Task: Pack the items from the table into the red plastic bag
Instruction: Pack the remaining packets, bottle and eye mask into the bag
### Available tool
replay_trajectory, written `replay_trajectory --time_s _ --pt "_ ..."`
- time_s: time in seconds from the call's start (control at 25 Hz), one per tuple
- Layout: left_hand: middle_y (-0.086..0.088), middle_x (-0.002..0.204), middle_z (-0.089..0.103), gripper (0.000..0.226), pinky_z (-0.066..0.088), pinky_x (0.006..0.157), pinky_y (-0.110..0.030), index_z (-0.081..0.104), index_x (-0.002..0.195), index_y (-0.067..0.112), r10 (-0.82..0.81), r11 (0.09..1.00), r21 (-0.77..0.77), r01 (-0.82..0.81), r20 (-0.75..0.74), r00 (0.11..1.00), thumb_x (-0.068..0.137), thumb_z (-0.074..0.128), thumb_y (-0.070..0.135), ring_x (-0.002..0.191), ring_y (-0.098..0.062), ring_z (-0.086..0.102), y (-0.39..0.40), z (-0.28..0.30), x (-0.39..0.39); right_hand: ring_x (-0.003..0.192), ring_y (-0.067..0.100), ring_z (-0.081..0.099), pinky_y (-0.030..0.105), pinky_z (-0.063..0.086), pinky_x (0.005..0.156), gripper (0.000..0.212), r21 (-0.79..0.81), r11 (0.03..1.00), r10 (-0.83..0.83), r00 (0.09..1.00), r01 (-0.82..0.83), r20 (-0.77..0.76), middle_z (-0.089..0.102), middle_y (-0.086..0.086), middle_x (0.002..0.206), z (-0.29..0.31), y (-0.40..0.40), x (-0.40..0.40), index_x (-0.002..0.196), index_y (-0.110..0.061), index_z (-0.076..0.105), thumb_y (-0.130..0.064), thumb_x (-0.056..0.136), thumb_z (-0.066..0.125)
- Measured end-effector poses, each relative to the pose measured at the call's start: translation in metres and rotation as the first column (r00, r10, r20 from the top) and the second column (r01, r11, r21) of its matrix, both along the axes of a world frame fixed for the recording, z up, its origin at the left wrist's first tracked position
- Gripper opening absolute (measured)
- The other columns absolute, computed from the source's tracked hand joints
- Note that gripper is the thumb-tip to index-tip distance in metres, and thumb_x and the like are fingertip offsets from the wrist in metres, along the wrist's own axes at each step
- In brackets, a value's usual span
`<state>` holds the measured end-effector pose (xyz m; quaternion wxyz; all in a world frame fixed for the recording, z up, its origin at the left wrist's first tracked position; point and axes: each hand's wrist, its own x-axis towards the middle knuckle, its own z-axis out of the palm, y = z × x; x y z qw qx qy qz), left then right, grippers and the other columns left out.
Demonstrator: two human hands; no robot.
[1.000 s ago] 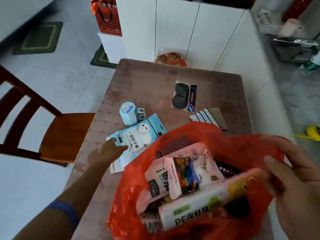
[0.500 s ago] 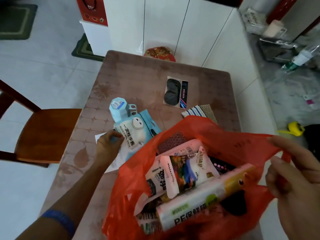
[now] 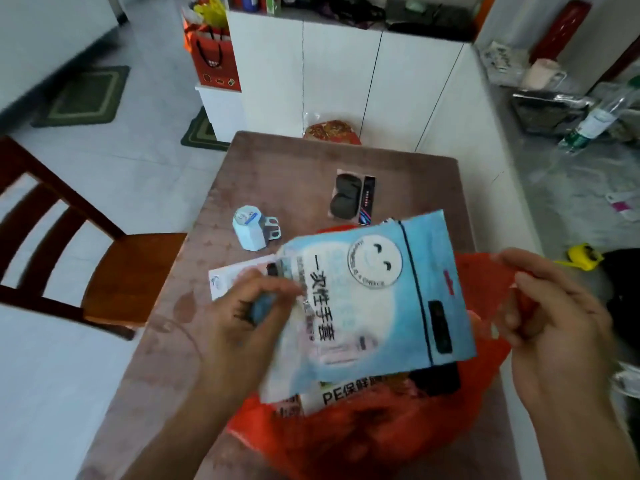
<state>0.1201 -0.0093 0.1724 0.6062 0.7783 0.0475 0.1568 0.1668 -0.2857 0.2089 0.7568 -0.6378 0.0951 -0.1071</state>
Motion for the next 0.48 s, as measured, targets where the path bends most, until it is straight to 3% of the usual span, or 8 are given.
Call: replay_trajectory --time_s 0.08,0.2,0.24,0.32,0.4,0.44,0.48 --pt "0.010 0.099 0.070 0.026 0.052 0.081 -0.019 0.070 0.092 0.031 0.020 0.977 0.212 -0.002 -0.084 0.996 0.085 0.067 0.005 0.093 -0.001 0.064 -0.019 -0.049 -0.009 0.041 0.011 0.036 0.027 0.015 0.040 0.027 -0.007 1.000 0.014 1.000 -0.014 -0.002 0.072 0.005 0.086 0.004 -0.001 -0.001 0.096 -0.010 0.072 0.001 0.089 0.048" --pt "0.005 0.131 0.054 0.046 0.045 0.102 -0.034 0.051 0.130 0.027 -0.025 0.935 0.321 0.153 -0.372 0.928 0.088 0.065 0.016 0.125 -0.016 0.051 -0.037 -0.084 -0.012 0.042 0.011 0.036 0.028 0.014 0.040 0.026 -0.021 0.999 0.027 1.000 -0.027 -0.007 0.073 0.005 0.092 0.002 -0.003 -0.001 0.098 -0.009 0.071 0.001 0.089 0.048" --pt "0.001 0.144 0.042 0.059 0.042 0.106 -0.034 0.040 0.140 0.028 -0.019 0.894 0.406 0.190 -0.391 0.920 0.088 0.066 0.025 0.135 -0.019 0.041 -0.038 -0.081 -0.016 0.042 0.011 0.036 0.028 0.014 0.041 0.026 -0.018 1.000 0.020 1.000 -0.020 -0.009 0.072 0.005 0.091 0.000 -0.005 -0.001 0.099 -0.008 0.070 0.001 0.090 0.048" --pt "0.003 0.152 0.032 0.065 0.041 0.103 -0.026 0.036 0.143 0.032 -0.011 0.839 0.532 0.117 -0.198 0.980 0.085 0.063 0.039 0.138 -0.012 0.034 -0.031 -0.057 -0.024 0.043 0.010 0.037 0.027 0.016 0.040 0.026 -0.020 0.999 0.037 0.999 -0.037 -0.021 0.070 0.001 0.083 -0.008 -0.009 0.000 0.104 -0.006 0.067 -0.002 0.092 0.045" --pt "0.012 0.128 0.053 0.039 0.050 0.086 -0.017 0.052 0.124 0.030 0.067 0.919 0.386 -0.078 0.041 0.997 0.086 0.058 0.037 0.116 -0.003 0.053 -0.008 -0.032 -0.019 0.043 0.007 0.040 0.027 0.023 0.039 0.028 -0.061 0.995 0.080 0.997 -0.081 -0.020 0.064 -0.011 0.070 -0.013 -0.014 0.003 0.107 -0.010 0.065 -0.003 0.096 0.041" --pt "0.014 0.113 0.058 0.025 0.053 0.076 -0.017 0.055 0.113 0.027 0.183 0.943 0.272 -0.193 0.064 0.981 0.089 0.057 0.032 0.100 -0.004 0.060 0.010 -0.032 -0.010 0.046 0.003 0.045 0.024 0.031 0.040 0.030 -0.187 0.976 0.111 0.994 -0.108 0.003 0.061 -0.017 0.068 -0.016 -0.020 0.006 0.108 -0.015 0.064 -0.002 0.098 0.040" --pt "0.012 0.105 0.061 0.017 0.055 0.072 -0.022 0.056 0.108 0.025 0.321 0.936 0.155 -0.315 -0.016 0.947 0.092 0.057 0.028 0.092 -0.008 0.062 0.033 -0.046 0.005 0.052 0.001 0.051 0.018 0.039 0.047 0.032 -0.305 0.940 0.157 0.987 -0.156 -0.021 0.061 -0.019 0.070 -0.013 -0.018 0.007 0.111 -0.021 0.064 -0.002 0.100 0.040"
